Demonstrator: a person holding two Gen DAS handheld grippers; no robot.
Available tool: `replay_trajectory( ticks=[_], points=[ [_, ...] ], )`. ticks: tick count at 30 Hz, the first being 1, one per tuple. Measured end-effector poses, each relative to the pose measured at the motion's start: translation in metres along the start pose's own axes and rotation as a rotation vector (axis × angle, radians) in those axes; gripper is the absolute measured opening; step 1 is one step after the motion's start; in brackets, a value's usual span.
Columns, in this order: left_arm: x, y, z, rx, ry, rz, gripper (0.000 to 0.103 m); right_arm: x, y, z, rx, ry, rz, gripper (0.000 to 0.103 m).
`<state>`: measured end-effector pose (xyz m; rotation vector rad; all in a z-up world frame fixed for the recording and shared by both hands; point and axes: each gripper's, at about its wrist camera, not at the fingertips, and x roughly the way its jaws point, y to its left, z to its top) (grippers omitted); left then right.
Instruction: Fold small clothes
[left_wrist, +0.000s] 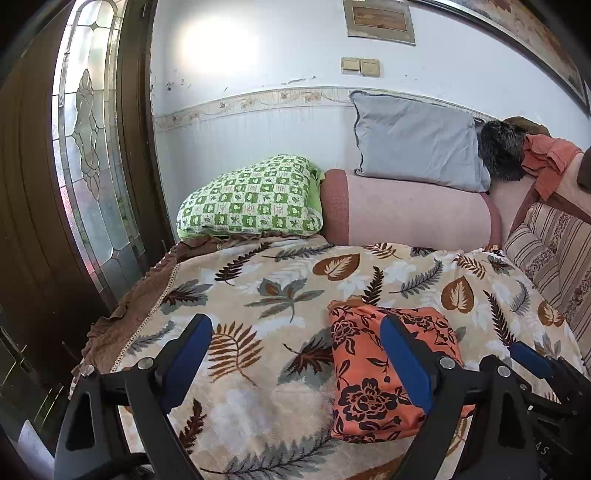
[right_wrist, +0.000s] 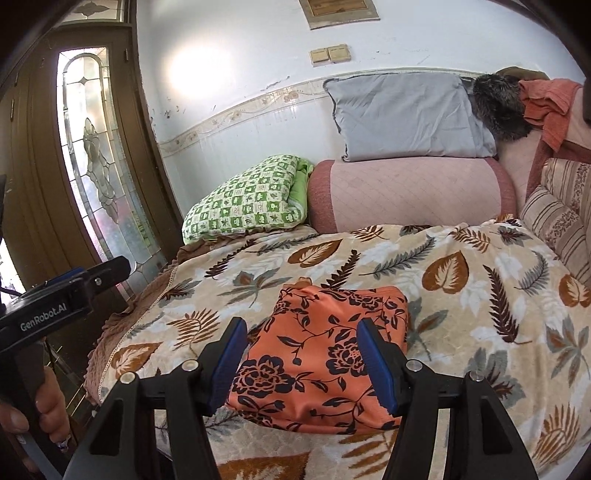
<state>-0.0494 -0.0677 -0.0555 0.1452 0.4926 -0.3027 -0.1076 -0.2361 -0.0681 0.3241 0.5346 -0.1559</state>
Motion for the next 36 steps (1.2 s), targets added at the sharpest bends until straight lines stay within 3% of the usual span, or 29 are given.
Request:
replay_trajectory(
  ticks=[9,16,20,26,29,32,36],
  points=[
    [0.023,0.000,-0.005,-0.045,0.020,-0.051,0.095,0.016,-0.012,-0.003,0.029,0.020,-0.003,0.065],
    [0.055,0.001,-0.012,-0.092,0.104,-0.034,0.095,0.027,-0.064,0.001,0.152,0.039,-0.080,0.065],
    [0.058,-0.009,-0.014,-0.044,0.114,-0.023,0.099,0.028,-0.082,0.002,0.205,0.048,-0.085,0.065],
    [0.056,-0.011,-0.018,-0.030,0.127,-0.071,0.099,0.028,-0.073,-0.004,0.173,0.052,-0.081,0.065],
    [0.060,-0.005,-0.019,-0.031,0.146,-0.044,0.099,0.025,-0.071,-0.001,0.160,0.041,-0.093,0.065],
    [0.070,0.006,-0.021,-0.057,0.160,-0.006,0.099,0.023,-0.077,0.005,0.140,0.032,-0.138,0.065],
    [0.103,0.030,-0.028,-0.084,0.203,0.042,0.099,0.031,-0.112,0.018,0.117,0.047,-0.263,0.066]
  ],
)
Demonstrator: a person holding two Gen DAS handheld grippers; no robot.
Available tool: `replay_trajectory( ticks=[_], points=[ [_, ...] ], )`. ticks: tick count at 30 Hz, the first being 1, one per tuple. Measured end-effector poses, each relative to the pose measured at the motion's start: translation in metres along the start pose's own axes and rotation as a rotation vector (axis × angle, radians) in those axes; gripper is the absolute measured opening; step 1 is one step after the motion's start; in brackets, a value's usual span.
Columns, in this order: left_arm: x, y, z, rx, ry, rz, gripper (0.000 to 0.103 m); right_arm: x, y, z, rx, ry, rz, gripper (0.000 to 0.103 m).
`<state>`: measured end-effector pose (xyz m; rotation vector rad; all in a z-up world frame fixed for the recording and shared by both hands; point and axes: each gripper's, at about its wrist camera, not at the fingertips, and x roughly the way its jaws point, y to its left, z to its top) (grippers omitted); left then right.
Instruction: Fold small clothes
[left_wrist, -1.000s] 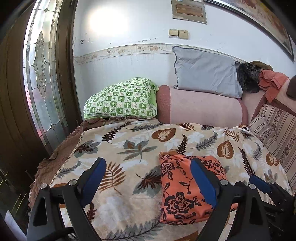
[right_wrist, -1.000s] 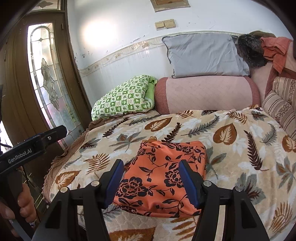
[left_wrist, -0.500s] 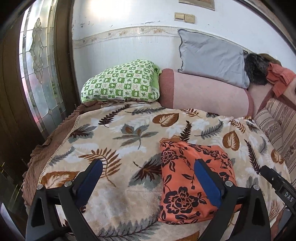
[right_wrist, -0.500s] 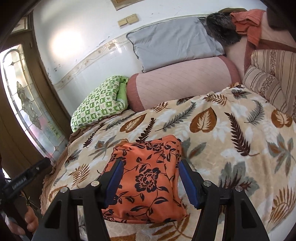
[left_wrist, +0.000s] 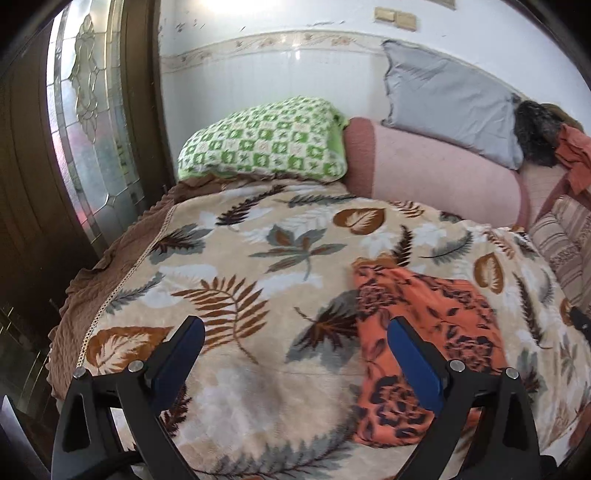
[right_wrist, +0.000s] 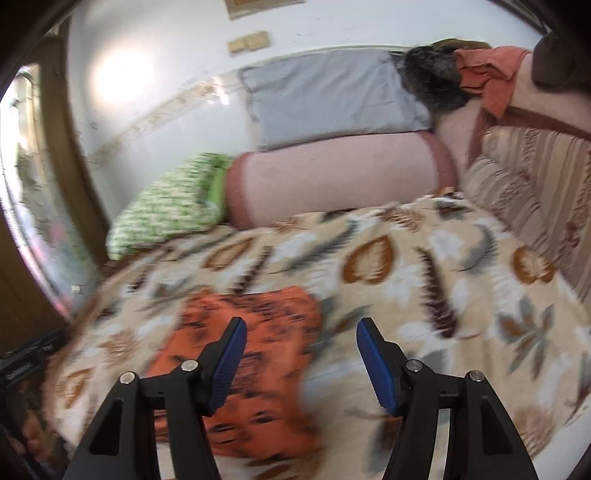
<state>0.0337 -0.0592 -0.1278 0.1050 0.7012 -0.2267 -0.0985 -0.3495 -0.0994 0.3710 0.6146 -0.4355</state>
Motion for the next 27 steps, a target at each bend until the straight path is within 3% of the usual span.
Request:
replay_trajectory(
  ticks=[5,9,15,17,20,24,27],
  points=[
    [0.070,0.045,0.005,-0.112,0.077,0.078,0.099,0.054,-0.082,0.020,-0.006,0.034,-0.240,0.070],
    [0.116,0.074,0.009,-0.168,0.081,0.154,0.099,0.105,-0.163,0.028,0.019,0.076,-0.436,0.070],
    [0.181,0.123,0.015,-0.236,0.100,0.247,0.099,0.154,-0.243,0.033,0.100,0.073,-0.632,0.070],
    [0.204,0.140,0.009,-0.269,0.146,0.280,0.099,0.175,-0.256,0.024,0.079,0.111,-0.646,0.070],
    [0.229,0.161,-0.008,-0.322,0.194,0.265,0.102,0.198,-0.272,0.003,0.121,0.225,-0.593,0.074],
    [0.231,0.150,-0.005,-0.258,0.199,0.277,0.103,0.193,-0.290,0.004,0.197,0.221,-0.563,0.083],
    [0.230,0.151,-0.005,-0.266,0.196,0.270,0.103,0.192,-0.294,0.002,0.215,0.224,-0.556,0.085]
  ],
)
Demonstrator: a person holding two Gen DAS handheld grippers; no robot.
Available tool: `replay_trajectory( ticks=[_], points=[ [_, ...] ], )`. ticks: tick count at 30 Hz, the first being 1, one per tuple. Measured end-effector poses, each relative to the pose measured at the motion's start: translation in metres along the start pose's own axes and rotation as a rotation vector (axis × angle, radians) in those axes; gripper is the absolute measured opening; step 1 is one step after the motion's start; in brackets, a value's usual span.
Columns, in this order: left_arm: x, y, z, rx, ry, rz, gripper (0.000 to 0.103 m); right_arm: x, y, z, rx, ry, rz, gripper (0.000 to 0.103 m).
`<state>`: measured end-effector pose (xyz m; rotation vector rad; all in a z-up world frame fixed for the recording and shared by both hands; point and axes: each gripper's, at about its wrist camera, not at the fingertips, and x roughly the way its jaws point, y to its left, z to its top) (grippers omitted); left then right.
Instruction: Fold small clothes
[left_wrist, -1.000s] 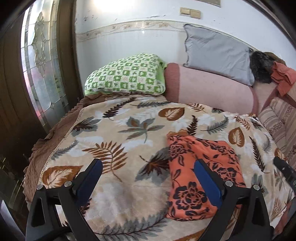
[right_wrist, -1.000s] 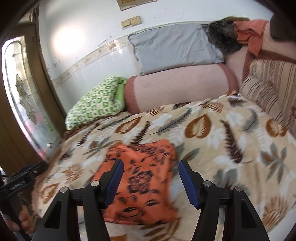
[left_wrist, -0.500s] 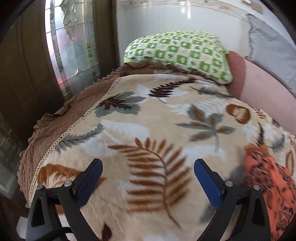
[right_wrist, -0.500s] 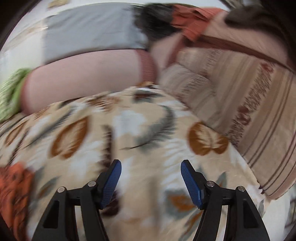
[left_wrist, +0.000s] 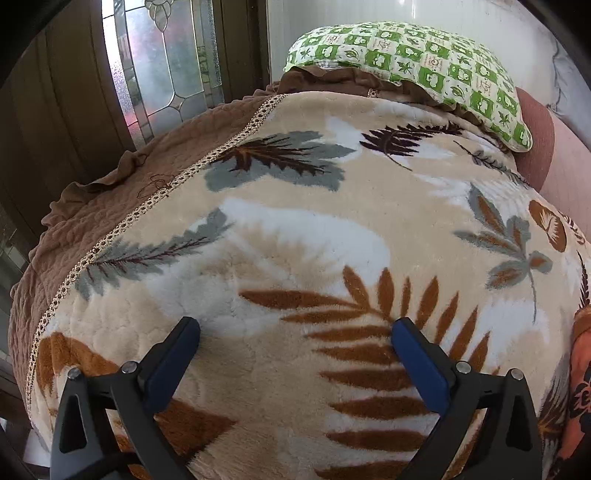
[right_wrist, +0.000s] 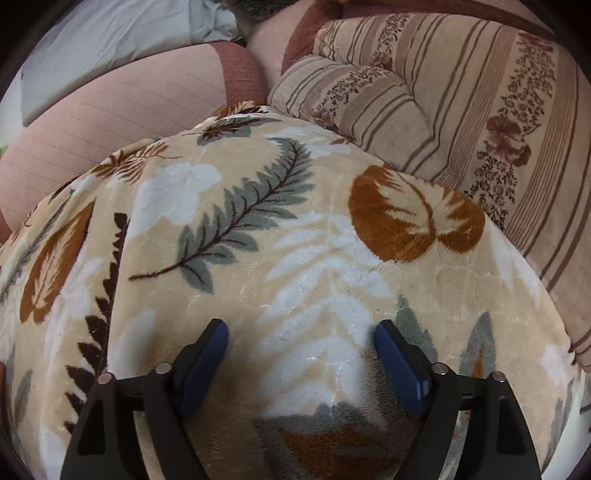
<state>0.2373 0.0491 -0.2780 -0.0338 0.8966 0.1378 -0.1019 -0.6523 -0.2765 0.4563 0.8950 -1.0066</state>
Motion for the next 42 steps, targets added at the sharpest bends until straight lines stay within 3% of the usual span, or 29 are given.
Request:
replay_trajectory(
  ticks=[3,11,14,18,22,26,29,42],
  points=[
    [0.000,0.000,0.001,0.001,0.001,0.001,0.103,-0.001,0.003,-0.001,-0.017,-0.004,-0.032,0.087],
    [0.001,-0.002,0.001,0.006,0.005,0.009,0.103,0.000,0.002,0.002,-0.004,0.003,-0.012,0.088],
    [0.002,-0.002,0.001,0.010,0.005,0.016,0.103,-0.016,0.001,0.006,0.003,-0.045,-0.040,0.088],
    [0.002,-0.003,0.000,0.013,0.006,0.021,0.103,-0.056,0.002,0.014,0.056,-0.141,0.105,0.088],
    [0.002,-0.003,0.000,0.013,0.005,0.021,0.103,-0.065,0.029,0.018,-0.016,-0.113,0.152,0.088],
    [0.002,-0.004,0.000,0.011,0.004,0.019,0.103,-0.044,0.054,-0.002,-0.045,-0.049,0.175,0.088],
    [0.002,-0.004,0.000,0.010,0.006,0.019,0.103,-0.019,0.069,-0.020,-0.094,0.029,0.129,0.093],
    [0.002,-0.002,0.001,0.008,0.010,0.018,0.103,-0.017,0.076,-0.024,-0.122,0.031,0.107,0.100]
  ],
)
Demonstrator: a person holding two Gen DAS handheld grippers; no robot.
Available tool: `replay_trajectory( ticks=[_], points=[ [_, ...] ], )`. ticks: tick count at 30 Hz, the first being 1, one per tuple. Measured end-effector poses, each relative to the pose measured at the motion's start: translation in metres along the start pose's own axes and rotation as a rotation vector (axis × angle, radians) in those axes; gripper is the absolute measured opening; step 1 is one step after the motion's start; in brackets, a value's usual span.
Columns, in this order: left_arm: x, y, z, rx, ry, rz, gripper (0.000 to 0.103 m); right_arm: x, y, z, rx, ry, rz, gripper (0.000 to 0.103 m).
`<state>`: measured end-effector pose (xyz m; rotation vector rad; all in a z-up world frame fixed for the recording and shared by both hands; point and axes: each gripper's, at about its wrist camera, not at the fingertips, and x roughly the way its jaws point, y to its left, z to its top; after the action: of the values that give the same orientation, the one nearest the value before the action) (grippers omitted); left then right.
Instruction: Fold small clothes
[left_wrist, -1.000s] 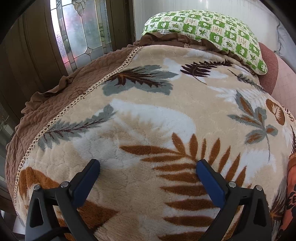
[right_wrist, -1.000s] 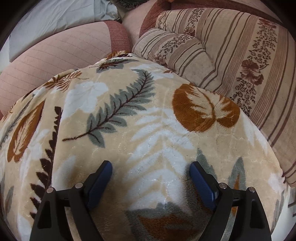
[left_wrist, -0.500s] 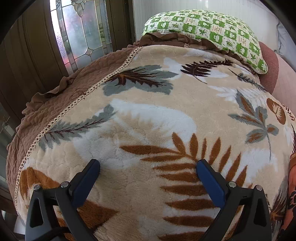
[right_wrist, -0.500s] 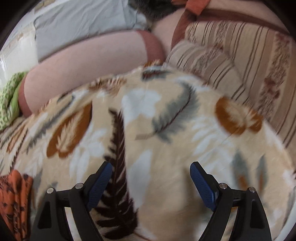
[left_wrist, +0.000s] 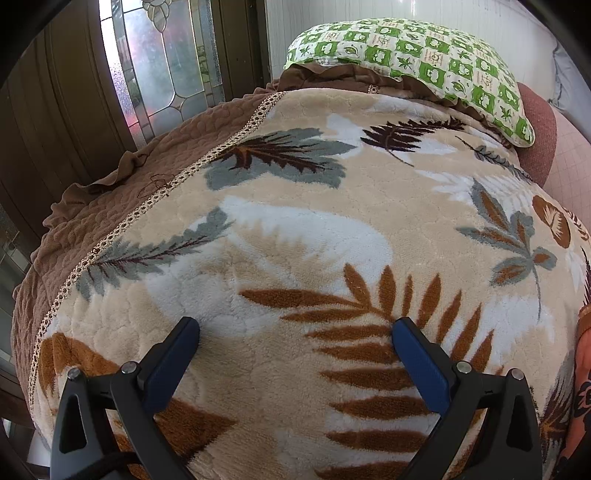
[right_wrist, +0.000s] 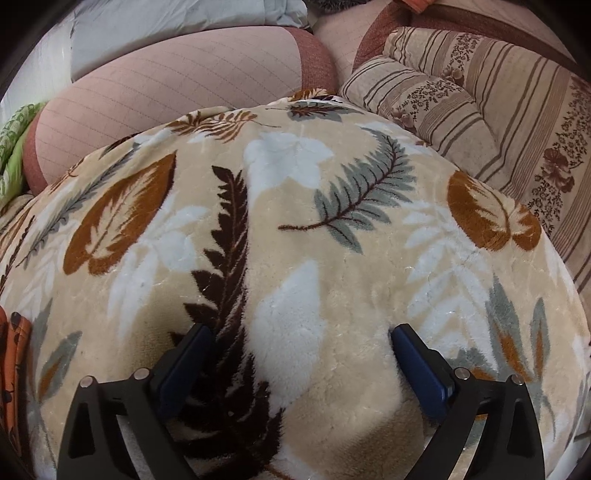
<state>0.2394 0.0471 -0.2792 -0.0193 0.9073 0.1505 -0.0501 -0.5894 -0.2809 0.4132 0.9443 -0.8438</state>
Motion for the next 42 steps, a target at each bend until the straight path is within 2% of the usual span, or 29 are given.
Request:
replay_trajectory(
  ticks=[42],
  points=[
    [0.0010,-0.0001,0.0002,-0.001,0.003,-0.001,0.103,0.0011,0.0005,-0.0014,0.001,-0.005,0.001,0.102]
  ],
)
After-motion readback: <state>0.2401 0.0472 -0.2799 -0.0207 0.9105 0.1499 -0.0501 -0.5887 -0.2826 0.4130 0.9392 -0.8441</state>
